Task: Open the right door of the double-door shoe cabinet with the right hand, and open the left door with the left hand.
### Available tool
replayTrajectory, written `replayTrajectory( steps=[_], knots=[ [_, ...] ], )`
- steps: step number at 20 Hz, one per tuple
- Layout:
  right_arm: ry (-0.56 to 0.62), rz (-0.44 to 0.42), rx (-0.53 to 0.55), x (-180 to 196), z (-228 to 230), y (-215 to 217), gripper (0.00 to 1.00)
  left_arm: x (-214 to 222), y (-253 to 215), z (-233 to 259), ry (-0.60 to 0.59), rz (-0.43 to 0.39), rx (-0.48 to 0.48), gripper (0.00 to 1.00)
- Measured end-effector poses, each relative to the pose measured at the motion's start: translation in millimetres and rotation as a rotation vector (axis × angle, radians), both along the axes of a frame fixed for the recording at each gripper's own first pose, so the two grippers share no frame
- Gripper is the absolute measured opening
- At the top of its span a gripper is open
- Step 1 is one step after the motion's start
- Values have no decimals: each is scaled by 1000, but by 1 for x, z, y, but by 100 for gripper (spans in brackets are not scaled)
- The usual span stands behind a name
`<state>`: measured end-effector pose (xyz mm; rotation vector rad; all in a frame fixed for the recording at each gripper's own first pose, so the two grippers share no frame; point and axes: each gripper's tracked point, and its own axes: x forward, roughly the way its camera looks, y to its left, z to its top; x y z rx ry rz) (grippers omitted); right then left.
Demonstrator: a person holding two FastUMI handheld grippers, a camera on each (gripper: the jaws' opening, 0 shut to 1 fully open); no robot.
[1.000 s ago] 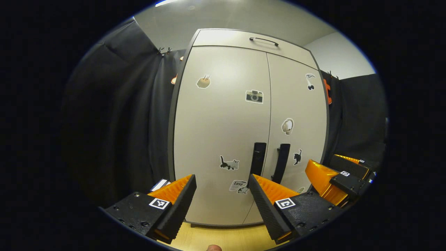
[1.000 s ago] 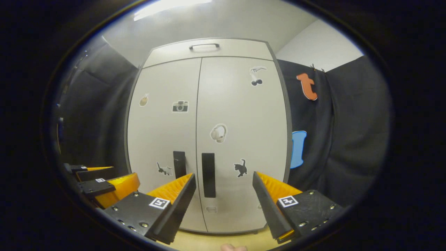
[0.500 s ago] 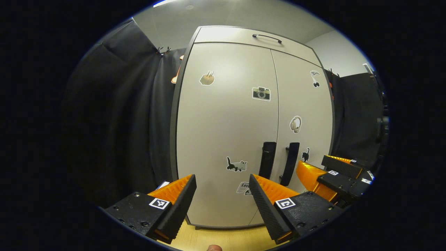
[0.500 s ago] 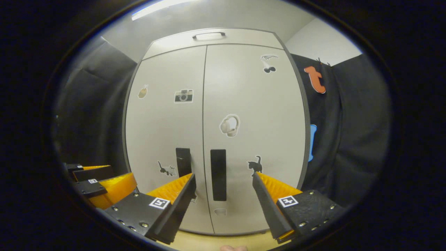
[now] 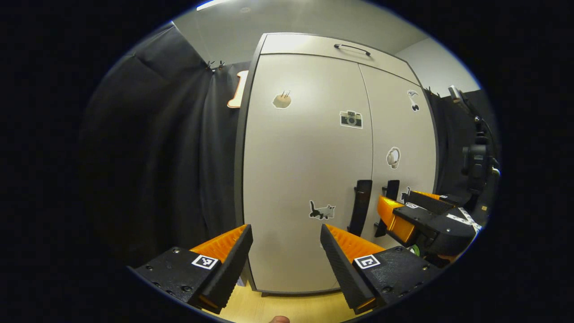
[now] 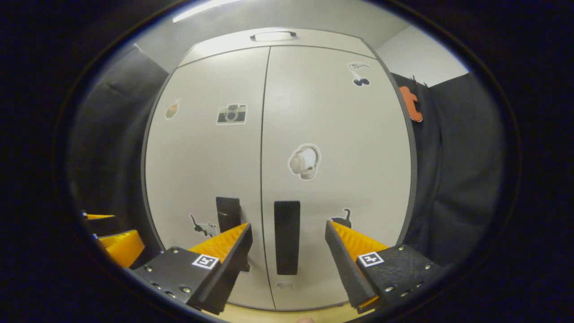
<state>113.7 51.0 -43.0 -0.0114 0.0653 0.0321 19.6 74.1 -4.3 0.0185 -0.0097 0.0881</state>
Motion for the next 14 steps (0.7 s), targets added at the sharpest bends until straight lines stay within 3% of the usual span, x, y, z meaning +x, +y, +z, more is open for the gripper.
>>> replayTrajectory(
  steps=[3,6,7,9,10,11,12,13,14],
  knots=[
    [18,-21,-18,12,-8,-5,83,-3,10,-2,3,19,3,94],
    [43,-35,-15,24,-19,-6,84,-7,15,-6,10,29,-3,95],
    [54,-34,-14,24,-21,-4,69,-9,16,-8,12,34,-4,95],
    [62,-27,-28,29,-28,-1,58,-13,19,-10,16,42,-8,95],
    [75,-22,-43,32,-34,-1,58,-18,18,-10,17,45,-14,95],
    [35,-20,-29,38,-29,2,46,-21,18,-11,19,47,-23,95],
    [44,-23,-32,35,-32,4,48,-24,20,-12,20,52,-31,95],
    [29,-35,-31,31,-29,4,31,-27,22,-12,22,58,-37,95],
    [45,-35,-26,30,-32,4,33,-30,24,-13,24,64,-39,95]
  ],
)
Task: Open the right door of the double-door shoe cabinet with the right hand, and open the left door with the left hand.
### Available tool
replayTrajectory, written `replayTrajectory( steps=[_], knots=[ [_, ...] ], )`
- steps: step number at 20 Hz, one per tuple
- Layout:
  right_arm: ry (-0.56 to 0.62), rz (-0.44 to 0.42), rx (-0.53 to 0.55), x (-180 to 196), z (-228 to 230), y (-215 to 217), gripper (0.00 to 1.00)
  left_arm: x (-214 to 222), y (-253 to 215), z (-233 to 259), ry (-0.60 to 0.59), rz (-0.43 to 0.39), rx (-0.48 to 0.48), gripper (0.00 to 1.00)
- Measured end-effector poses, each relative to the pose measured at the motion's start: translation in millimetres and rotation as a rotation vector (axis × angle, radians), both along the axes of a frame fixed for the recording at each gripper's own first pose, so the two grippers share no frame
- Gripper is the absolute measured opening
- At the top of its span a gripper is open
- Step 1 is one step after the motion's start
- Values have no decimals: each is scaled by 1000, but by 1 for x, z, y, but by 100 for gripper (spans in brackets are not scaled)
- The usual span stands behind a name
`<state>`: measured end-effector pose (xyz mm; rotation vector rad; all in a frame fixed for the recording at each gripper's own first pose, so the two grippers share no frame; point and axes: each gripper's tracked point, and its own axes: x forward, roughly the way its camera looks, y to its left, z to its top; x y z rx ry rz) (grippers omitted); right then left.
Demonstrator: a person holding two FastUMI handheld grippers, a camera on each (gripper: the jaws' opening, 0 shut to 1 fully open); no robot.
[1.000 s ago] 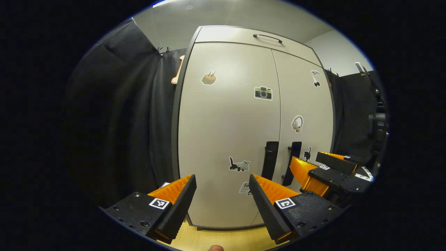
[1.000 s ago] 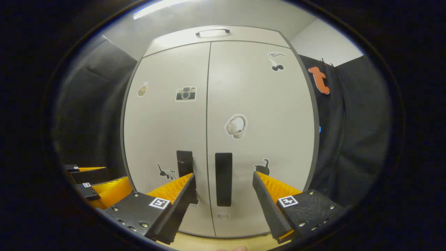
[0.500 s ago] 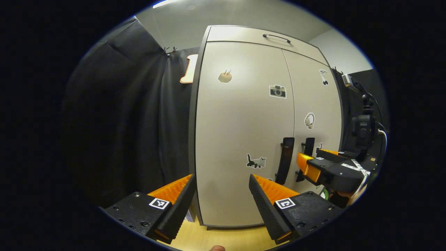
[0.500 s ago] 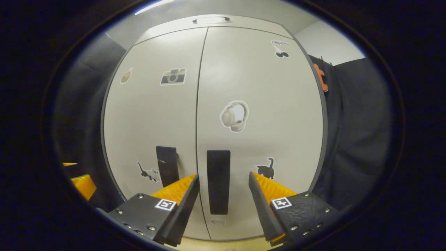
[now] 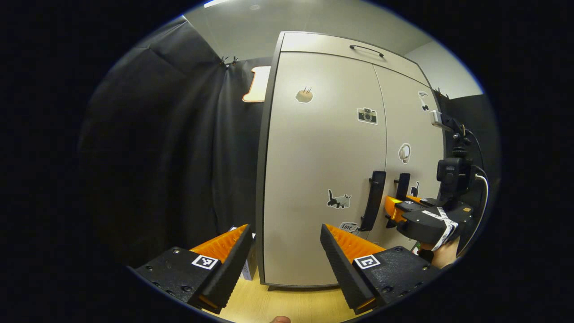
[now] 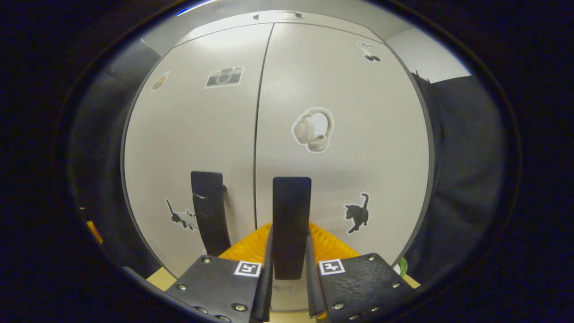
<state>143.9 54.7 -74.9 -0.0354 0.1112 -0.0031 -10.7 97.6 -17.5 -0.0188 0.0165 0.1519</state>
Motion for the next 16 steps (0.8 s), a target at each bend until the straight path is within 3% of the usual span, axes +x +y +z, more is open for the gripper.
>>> replayTrajectory(
  steps=[2,6,8,16],
  knots=[
    [18,18,50,0,0,1,26,-8,4,-1,3,16,5,95],
    [27,17,53,-8,1,0,25,-19,6,-2,8,30,5,95],
    [29,17,61,-8,1,-1,12,-27,5,-2,11,34,5,95],
    [20,60,80,-28,7,-6,12,-43,3,-5,26,36,7,95]
  ],
)
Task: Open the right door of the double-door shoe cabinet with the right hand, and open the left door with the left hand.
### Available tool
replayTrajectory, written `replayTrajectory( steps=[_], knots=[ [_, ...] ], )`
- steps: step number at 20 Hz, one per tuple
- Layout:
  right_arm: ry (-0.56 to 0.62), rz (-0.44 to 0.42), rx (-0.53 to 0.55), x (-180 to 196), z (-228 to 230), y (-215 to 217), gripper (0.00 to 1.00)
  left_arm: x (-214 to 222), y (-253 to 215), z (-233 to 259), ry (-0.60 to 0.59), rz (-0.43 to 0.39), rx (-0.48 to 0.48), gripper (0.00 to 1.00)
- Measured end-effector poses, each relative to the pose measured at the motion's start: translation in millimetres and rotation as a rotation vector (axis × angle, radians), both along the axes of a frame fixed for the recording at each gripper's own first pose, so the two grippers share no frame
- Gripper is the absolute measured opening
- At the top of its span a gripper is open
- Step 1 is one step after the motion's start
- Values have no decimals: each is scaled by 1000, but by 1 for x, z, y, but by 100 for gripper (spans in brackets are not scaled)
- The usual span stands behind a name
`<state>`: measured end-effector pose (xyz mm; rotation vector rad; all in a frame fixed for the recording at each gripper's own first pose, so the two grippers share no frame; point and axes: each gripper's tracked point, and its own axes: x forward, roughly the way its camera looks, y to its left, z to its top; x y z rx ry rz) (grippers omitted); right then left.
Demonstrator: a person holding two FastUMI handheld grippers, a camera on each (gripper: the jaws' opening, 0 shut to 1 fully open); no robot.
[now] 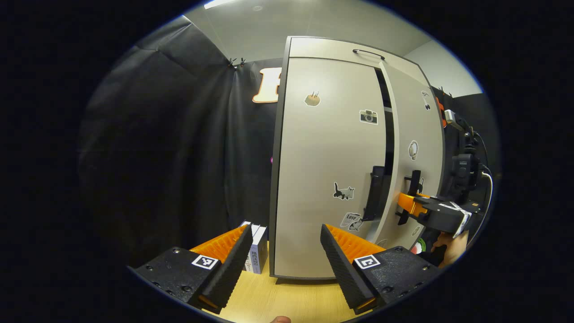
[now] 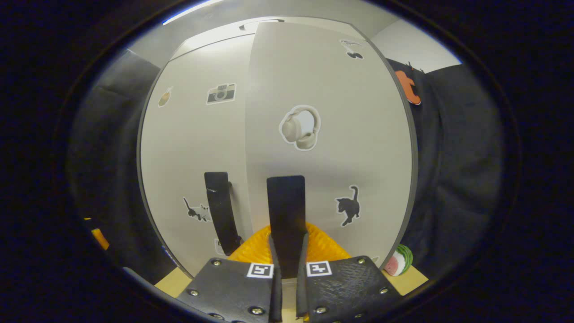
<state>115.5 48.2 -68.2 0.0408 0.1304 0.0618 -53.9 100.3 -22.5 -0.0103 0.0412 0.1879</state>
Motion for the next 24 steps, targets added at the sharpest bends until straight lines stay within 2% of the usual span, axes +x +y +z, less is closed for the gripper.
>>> replayTrajectory(
  steps=[9,24],
  knots=[
    [10,137,-14,-13,2,-7,12,4,-28,-4,16,-45,1,95],
    [61,429,-10,-44,5,-21,12,17,-80,-13,41,0,-10,95]
  ],
)
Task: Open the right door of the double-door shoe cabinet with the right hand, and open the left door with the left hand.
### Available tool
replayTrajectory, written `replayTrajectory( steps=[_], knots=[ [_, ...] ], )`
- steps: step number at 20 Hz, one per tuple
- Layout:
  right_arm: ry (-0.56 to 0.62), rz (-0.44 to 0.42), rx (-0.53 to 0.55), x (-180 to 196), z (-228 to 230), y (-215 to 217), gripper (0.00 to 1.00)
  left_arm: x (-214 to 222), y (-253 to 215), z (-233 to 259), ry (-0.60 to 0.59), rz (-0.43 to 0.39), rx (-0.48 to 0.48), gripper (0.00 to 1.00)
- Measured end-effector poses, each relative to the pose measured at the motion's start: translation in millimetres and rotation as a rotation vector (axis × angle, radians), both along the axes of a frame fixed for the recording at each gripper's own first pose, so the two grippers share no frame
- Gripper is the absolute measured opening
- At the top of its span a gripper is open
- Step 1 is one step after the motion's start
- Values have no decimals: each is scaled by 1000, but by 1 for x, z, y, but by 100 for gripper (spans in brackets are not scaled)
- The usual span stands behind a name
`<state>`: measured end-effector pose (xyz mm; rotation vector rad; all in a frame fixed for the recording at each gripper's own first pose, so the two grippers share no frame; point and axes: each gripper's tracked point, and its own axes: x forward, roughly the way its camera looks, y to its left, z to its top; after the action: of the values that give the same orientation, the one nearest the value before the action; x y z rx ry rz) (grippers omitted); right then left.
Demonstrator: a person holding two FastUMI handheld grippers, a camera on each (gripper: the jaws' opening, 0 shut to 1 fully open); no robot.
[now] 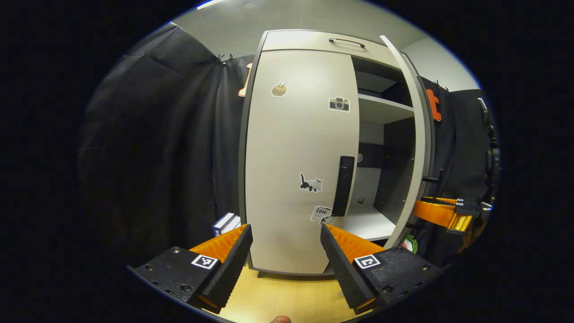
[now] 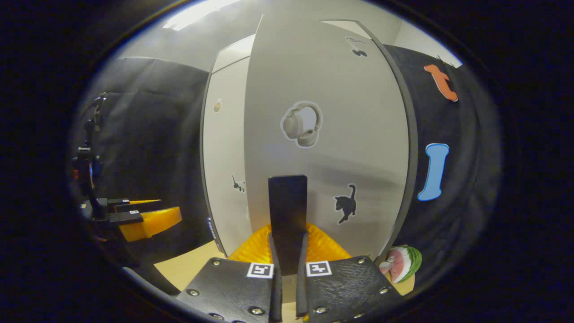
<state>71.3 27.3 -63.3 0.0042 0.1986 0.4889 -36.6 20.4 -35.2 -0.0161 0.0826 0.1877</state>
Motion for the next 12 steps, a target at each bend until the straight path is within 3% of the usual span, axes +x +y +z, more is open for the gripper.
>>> replayTrajectory(
  steps=[12],
  knots=[
    [33,283,53,-20,8,-25,12,5,-68,-12,24,-28,4,95]
  ],
)
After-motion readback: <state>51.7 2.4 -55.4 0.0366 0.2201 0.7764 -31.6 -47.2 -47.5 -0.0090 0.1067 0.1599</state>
